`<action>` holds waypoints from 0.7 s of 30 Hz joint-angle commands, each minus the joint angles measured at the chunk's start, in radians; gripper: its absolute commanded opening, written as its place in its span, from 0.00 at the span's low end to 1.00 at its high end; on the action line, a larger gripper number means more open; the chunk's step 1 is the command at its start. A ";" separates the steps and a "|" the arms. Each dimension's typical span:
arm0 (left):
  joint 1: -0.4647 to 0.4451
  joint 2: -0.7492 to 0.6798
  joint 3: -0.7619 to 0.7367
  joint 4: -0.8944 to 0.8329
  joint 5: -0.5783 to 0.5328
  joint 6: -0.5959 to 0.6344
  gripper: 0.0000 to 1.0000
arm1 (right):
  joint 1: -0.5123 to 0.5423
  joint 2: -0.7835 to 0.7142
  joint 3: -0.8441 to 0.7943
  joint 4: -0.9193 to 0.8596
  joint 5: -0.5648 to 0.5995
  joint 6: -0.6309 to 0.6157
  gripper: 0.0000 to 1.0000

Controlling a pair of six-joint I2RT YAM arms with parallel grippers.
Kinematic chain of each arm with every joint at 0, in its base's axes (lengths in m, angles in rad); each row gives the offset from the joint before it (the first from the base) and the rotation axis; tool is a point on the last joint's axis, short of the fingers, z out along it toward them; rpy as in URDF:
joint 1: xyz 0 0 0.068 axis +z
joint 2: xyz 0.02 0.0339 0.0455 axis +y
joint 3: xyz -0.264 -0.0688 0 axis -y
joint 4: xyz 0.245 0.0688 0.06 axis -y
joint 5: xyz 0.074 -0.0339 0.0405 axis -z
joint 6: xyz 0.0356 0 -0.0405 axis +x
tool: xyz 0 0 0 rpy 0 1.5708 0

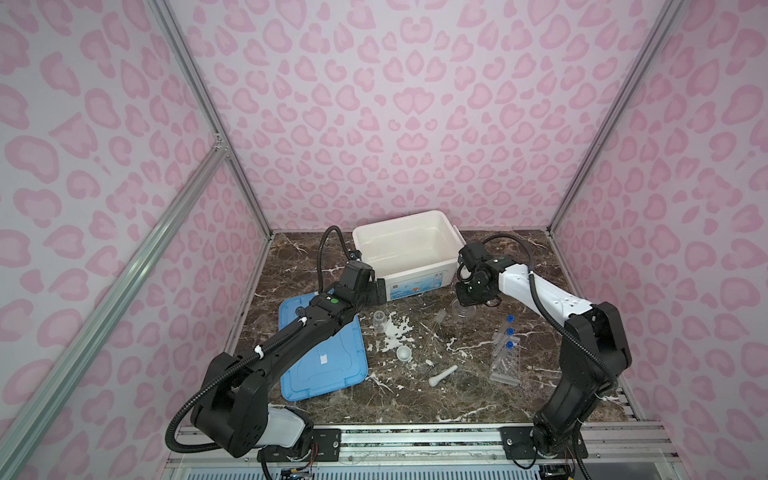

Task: Organize the chemistry lab equipment
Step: 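Lift the glass flask and carry it over the white bin with the right gripper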

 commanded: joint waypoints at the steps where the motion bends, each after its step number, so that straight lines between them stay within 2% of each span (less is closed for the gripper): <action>1: 0.007 -0.009 0.032 -0.005 -0.021 -0.010 0.99 | 0.001 -0.019 0.004 -0.027 -0.001 0.007 0.15; 15: 0.086 0.014 0.107 -0.047 0.050 -0.014 0.98 | 0.005 -0.144 0.100 -0.153 -0.014 -0.002 0.14; 19: 0.104 0.044 0.141 -0.057 0.099 -0.012 1.00 | 0.010 -0.162 0.205 -0.211 -0.026 -0.010 0.14; 21: 0.111 0.068 0.165 -0.071 0.118 -0.005 0.97 | 0.013 -0.163 0.256 -0.236 -0.026 -0.015 0.14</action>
